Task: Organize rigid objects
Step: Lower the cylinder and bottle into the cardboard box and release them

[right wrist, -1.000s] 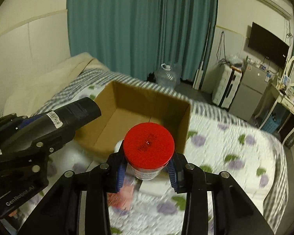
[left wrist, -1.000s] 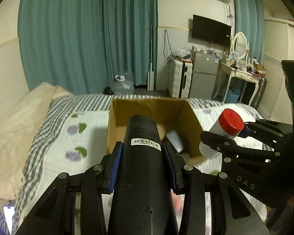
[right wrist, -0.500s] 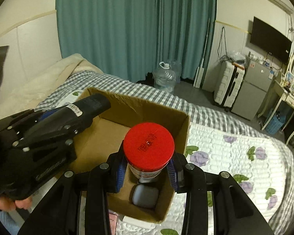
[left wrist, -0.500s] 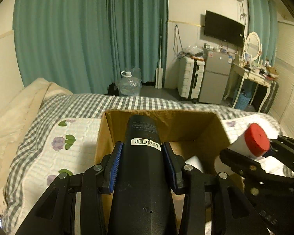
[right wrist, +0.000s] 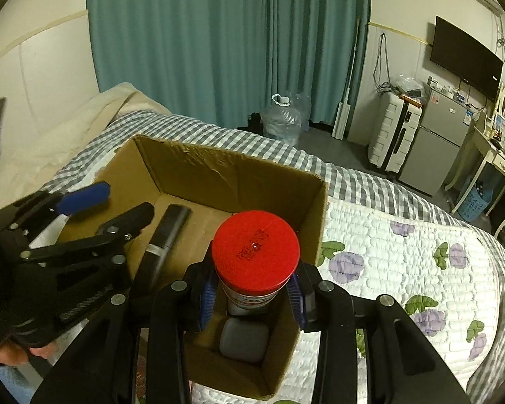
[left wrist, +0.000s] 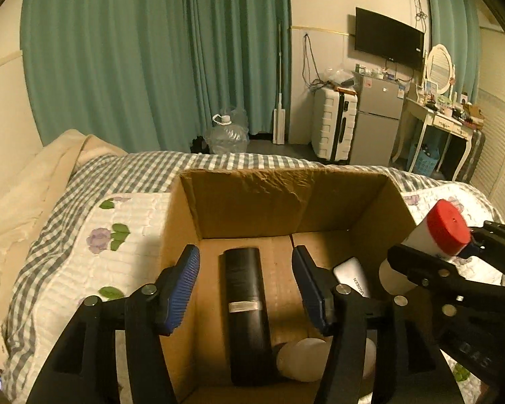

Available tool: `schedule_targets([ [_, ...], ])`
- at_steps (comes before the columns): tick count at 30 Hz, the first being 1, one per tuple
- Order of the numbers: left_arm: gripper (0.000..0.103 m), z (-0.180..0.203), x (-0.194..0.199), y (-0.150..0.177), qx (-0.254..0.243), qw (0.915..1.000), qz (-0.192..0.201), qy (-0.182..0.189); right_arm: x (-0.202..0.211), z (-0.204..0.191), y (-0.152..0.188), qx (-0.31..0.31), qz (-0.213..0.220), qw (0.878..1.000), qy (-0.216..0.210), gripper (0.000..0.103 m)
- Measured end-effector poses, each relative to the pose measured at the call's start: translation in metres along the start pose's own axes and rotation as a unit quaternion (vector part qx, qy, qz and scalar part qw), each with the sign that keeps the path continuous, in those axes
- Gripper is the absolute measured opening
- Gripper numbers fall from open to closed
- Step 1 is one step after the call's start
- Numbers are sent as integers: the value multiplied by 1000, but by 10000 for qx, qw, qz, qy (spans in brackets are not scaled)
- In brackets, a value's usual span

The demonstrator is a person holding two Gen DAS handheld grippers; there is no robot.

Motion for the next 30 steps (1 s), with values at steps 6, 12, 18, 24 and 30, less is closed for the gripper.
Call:
schedule_targets([
  [6, 62, -20, 20, 0, 162, 9998, 83, -49, -12, -14, -4, 115, -161, 9997, -119, 36],
  [12, 62, -34, 19, 6, 181, 9997, 39, -128, -45, -31, -4, 143, -389, 9987, -290, 37],
  [18, 62, -39, 20, 12, 184, 9998, -6, -114, -41, -28, -11, -76, -156, 9997, -162, 62],
  [24, 63, -40, 48, 15, 245, 9997, 14, -88, 9, -19, -13, -104, 68, 9999, 108, 66],
  [30, 63, -38, 88, 31, 157, 9998, 52, -76, 79, -19, 3, -191, 311, 9986, 387, 73],
])
Point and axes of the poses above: each gripper's, at about its wrist camera, not at the fingertips, and x roughly against the way its jaws point, z to its right, y to its underside, the point moved 6 cm from there along -x, roughly the way its jaws point, and after that the axes turned 1 degree about -z, right-handed, at the moved point
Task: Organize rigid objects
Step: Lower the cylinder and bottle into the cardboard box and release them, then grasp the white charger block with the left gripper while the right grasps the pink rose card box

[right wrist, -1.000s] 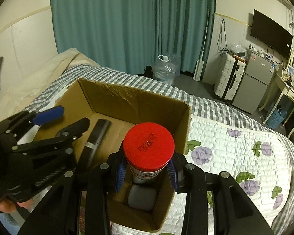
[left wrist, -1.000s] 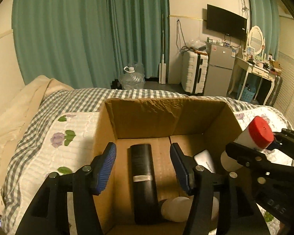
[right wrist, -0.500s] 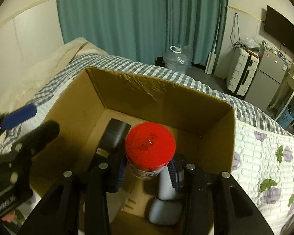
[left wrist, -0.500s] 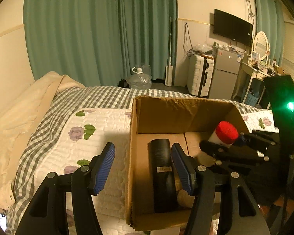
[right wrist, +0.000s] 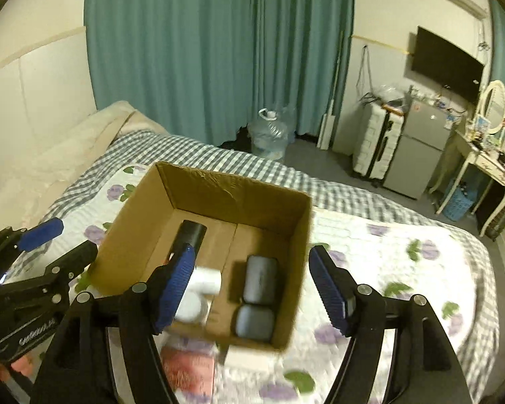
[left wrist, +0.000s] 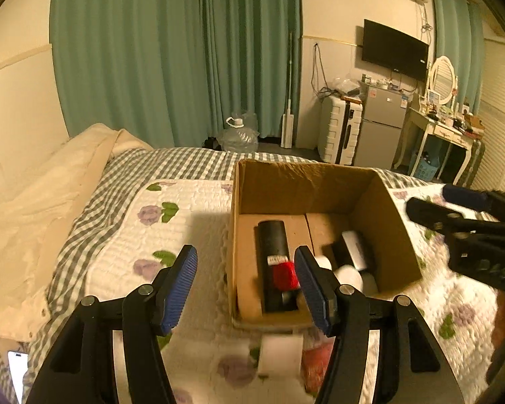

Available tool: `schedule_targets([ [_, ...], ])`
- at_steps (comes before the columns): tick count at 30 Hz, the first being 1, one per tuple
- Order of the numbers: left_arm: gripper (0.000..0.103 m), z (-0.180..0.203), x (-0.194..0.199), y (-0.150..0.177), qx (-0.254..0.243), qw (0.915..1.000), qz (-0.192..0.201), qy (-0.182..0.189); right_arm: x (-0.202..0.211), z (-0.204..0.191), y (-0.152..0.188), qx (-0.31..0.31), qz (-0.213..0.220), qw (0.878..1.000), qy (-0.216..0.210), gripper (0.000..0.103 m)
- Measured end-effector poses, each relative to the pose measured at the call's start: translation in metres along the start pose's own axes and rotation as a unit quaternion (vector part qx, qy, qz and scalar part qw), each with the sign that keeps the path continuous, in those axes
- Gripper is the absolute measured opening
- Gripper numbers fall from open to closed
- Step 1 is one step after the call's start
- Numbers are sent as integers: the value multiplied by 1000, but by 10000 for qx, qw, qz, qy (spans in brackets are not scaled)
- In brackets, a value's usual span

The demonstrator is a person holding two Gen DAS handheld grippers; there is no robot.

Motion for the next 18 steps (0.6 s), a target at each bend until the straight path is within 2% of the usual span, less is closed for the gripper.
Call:
schedule_targets([
  [2, 65, 0, 10, 9, -39, 10000, -10, 11, 18, 3, 11, -47, 27, 9999, 89, 77],
  [5, 66, 3, 19, 28, -180, 9998, -81, 59, 38, 3, 35, -118, 13, 9998, 152, 78],
  [9, 66, 3, 13, 61, -309, 9990, -321, 72, 45, 5, 67, -266, -48, 9994, 222, 85],
  [13, 66, 7, -4, 89, -278, 9977, -573, 244, 30, 4, 98, -503, -230, 9984, 82, 88],
  [18, 66, 14, -27, 111, -321, 9958, -819, 271, -5, 4, 129, -455, -547, 9972, 245, 89],
])
Point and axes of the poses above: each gripper's, at about its wrist camera, not at the fingertips, and x roughly against the way its jaws point, z to its right, y to its underside, the point moved 6 cm from there along -x, roughly the way its jaws point, and after that the axes turned 1 degree about -z, right-handed, at the moved point
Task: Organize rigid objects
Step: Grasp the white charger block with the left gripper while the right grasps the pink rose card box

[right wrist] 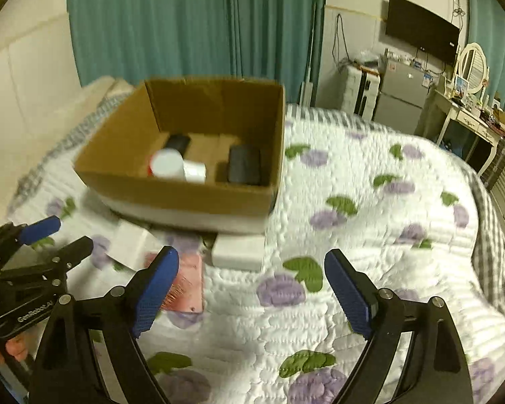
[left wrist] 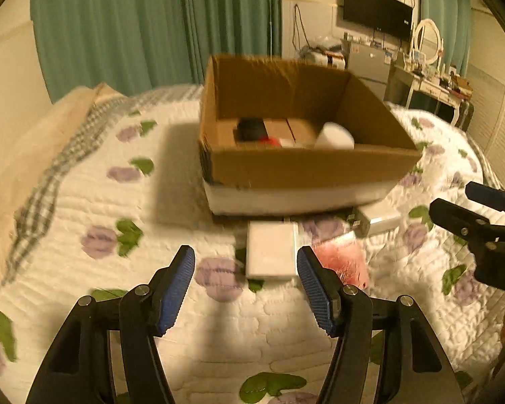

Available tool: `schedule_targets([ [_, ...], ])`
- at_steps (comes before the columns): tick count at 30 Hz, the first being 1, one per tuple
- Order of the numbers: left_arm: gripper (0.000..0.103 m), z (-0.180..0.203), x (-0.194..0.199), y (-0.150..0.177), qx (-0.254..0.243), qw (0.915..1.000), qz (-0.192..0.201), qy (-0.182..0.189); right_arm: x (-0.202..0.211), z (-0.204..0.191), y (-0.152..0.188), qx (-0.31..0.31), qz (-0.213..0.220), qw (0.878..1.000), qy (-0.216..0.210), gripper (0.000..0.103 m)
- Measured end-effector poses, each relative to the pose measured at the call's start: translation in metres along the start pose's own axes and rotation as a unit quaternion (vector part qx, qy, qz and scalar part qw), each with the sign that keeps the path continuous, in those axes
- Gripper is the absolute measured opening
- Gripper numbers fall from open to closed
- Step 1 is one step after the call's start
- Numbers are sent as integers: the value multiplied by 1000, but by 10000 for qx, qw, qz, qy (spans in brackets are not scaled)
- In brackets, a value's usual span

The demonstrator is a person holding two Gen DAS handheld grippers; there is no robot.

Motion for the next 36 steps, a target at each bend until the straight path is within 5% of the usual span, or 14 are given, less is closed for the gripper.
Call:
schedule_targets([
  [14, 66, 16, -57, 10, 14, 9980, -614, 155, -49, 0, 23, -206, -457, 9986, -141, 91],
  [20, 66, 17, -70, 4, -49, 9983, -577, 74, -53, -3, 23, -181, -500, 9985, -143, 91],
  [24, 51, 23, -76, 5, -181, 9980, -584, 164, -57, -5, 24, -153, -549, 9982, -180, 91],
  [36, 51, -6, -9, 19, 61, 9995, -297, -98, -51, -36, 25, 238, -571, 9975, -337, 91],
])
Point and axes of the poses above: each gripper's, at about its wrist camera, not at the fingertips, and x roughly against the way its jaws point, z to its right, y to its underside, the point moved 6 cm from there along -x, roughly the way its jaws point, and after that the axes turned 1 degree about -z, right-handed, at the moved point
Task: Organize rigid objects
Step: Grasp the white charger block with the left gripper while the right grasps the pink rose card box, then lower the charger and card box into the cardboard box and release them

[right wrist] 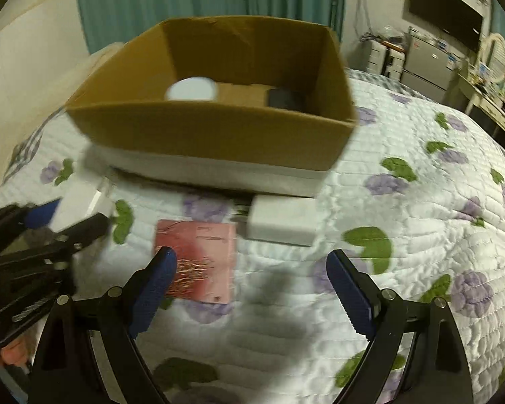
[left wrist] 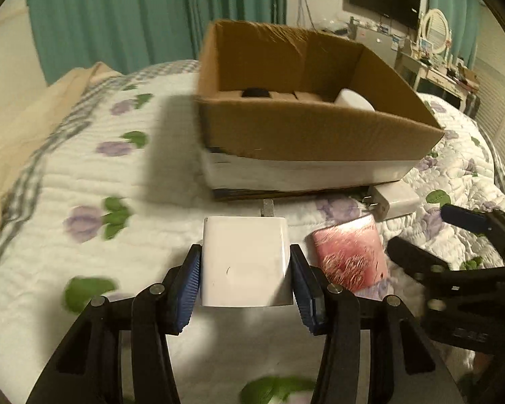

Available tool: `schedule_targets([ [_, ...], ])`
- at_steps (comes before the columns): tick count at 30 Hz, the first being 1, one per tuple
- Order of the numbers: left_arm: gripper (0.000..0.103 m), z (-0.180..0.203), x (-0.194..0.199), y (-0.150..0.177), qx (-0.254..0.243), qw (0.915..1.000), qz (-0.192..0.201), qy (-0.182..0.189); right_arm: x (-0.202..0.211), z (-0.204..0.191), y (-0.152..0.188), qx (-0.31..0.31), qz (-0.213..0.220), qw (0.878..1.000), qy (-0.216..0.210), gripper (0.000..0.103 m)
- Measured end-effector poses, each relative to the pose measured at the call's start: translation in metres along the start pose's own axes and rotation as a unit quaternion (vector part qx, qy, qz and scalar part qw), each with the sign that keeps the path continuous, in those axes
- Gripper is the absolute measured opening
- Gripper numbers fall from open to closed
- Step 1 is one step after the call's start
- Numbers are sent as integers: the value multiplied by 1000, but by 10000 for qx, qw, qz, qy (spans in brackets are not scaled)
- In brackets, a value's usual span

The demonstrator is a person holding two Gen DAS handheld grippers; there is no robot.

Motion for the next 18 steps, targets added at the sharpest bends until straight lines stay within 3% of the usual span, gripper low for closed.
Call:
schedule_targets([
  [10, 51, -21, 13, -7, 175, 9997, 171, -14, -46, -36, 6, 162, -572, 9982, -14, 91],
  [18, 51, -21, 5, -8, 195, 9997, 110, 8, -61, -44, 3, 228, -619, 9978, 40, 91],
])
Point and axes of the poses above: each gripper's, at about its wrist camera, not at the fingertips, and x roughly against the way its jaws point, z to its right, y to its underside, the point moved 6 cm from there along -x, roughly the way its jaws point, and after that the axes turned 1 degree about -z, right-handed, at the moved point
